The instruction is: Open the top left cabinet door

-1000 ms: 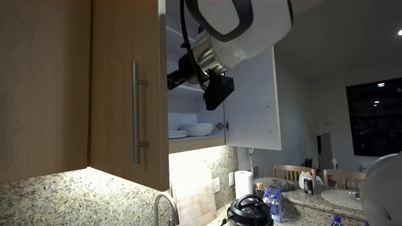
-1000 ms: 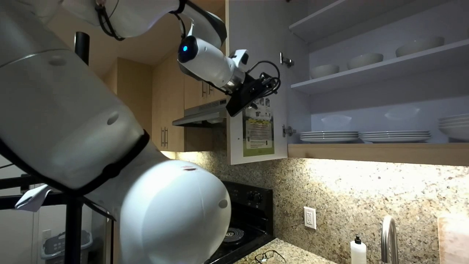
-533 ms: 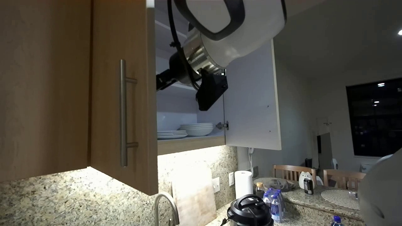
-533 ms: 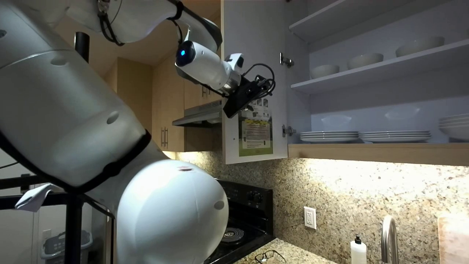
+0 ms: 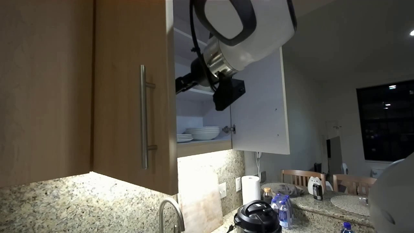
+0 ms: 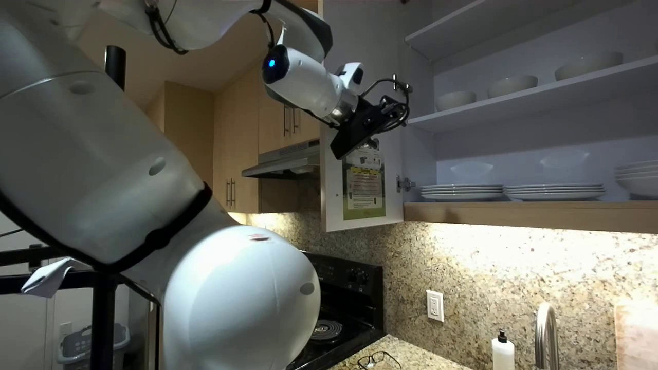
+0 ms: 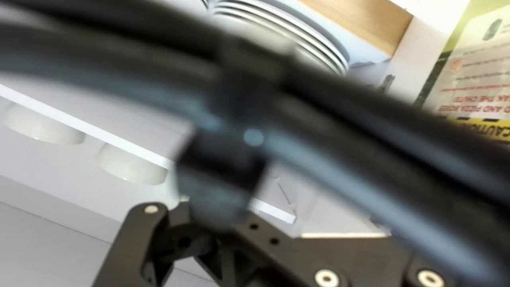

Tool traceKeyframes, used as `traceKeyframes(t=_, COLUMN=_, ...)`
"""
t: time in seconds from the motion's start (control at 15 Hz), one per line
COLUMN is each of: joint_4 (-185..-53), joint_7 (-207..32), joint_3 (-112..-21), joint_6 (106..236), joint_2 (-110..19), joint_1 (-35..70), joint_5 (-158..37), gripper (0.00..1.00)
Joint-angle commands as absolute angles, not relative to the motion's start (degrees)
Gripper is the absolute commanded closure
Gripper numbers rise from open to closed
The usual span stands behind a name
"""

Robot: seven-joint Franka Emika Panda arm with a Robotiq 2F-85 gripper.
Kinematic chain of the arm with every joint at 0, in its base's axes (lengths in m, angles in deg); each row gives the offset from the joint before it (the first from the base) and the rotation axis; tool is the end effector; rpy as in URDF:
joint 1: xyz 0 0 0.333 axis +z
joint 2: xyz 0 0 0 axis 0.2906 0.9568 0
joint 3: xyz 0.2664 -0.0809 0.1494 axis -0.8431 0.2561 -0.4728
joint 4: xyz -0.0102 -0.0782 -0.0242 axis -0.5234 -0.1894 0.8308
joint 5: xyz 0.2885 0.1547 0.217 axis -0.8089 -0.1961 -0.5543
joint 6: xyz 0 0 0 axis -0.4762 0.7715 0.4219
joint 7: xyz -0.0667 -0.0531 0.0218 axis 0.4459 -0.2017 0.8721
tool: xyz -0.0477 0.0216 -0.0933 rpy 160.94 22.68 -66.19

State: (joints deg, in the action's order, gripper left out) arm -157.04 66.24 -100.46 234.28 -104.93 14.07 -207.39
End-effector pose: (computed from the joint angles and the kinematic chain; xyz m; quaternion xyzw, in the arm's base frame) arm 0.2937 0.1384 0.6142 0.7453 0.2031 0.6240 0.1175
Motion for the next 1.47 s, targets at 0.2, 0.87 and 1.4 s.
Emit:
traceKeyframes(t=0.2, joint_4=-163.8, joint_7=68.0, joint_3=-88.4, joint_6=234.3, joint_2=-108.5, joint_1=17.5, joint_5=-204.8, gripper=0.0)
traceKeyframes(t=0.87, joint_4=-173.7, joint_7=68.0, joint_3=-78.0, joint_6=234.3, joint_2=-104.3, joint_1=19.7, joint_5=-202.6, gripper=0.0)
traceKeyframes(t=1.4, joint_4=-181.3, joint_7=68.0, joint_3=-79.6, joint_6=234.5, joint_2=-94.8, joint_1=14.4, joint_5=-204.6, gripper=0.0)
